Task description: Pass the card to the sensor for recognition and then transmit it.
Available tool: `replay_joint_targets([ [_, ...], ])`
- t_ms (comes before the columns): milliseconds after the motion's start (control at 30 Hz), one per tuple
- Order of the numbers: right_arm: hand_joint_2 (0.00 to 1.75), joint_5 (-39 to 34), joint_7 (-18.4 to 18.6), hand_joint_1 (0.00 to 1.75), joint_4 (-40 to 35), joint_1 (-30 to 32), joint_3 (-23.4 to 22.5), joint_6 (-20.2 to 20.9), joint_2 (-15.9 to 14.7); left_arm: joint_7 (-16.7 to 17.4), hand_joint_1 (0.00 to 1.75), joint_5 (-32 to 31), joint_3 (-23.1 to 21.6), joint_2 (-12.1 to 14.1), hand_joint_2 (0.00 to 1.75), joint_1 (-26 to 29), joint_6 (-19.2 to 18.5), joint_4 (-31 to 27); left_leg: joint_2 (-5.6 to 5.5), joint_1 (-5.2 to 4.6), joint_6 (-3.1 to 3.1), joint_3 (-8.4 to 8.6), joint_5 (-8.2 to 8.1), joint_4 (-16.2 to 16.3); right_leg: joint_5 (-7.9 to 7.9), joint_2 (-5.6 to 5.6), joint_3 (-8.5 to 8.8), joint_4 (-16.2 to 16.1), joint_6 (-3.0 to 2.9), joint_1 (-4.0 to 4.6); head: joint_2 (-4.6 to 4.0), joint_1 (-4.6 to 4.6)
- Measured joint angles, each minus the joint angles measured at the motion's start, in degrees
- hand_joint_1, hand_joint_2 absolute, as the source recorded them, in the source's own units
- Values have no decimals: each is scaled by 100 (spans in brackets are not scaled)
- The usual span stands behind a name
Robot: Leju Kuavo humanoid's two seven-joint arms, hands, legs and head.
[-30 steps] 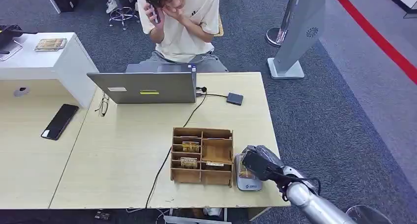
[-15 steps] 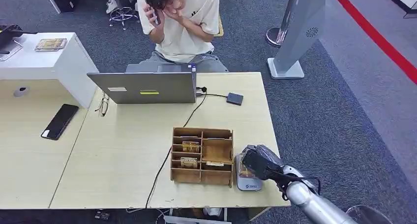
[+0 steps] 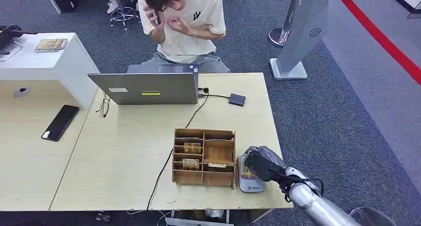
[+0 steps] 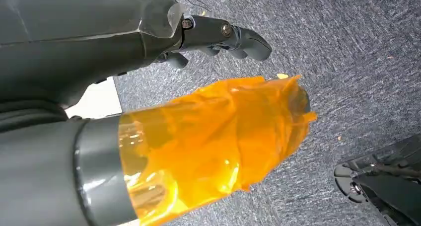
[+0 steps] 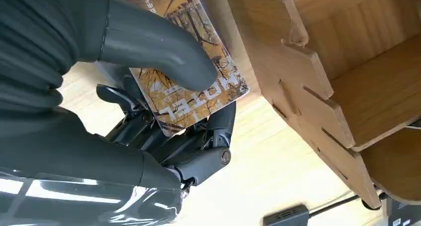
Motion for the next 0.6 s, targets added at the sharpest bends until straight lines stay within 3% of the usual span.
replay_joint_targets([
  [600, 175, -9, -37, 175, 26, -14, 28, -24, 0, 0, 0, 13, 0, 0, 0, -1, 2, 0, 0, 0, 0, 1, 0, 0, 0, 0, 0, 0, 0, 0, 0, 0],
])
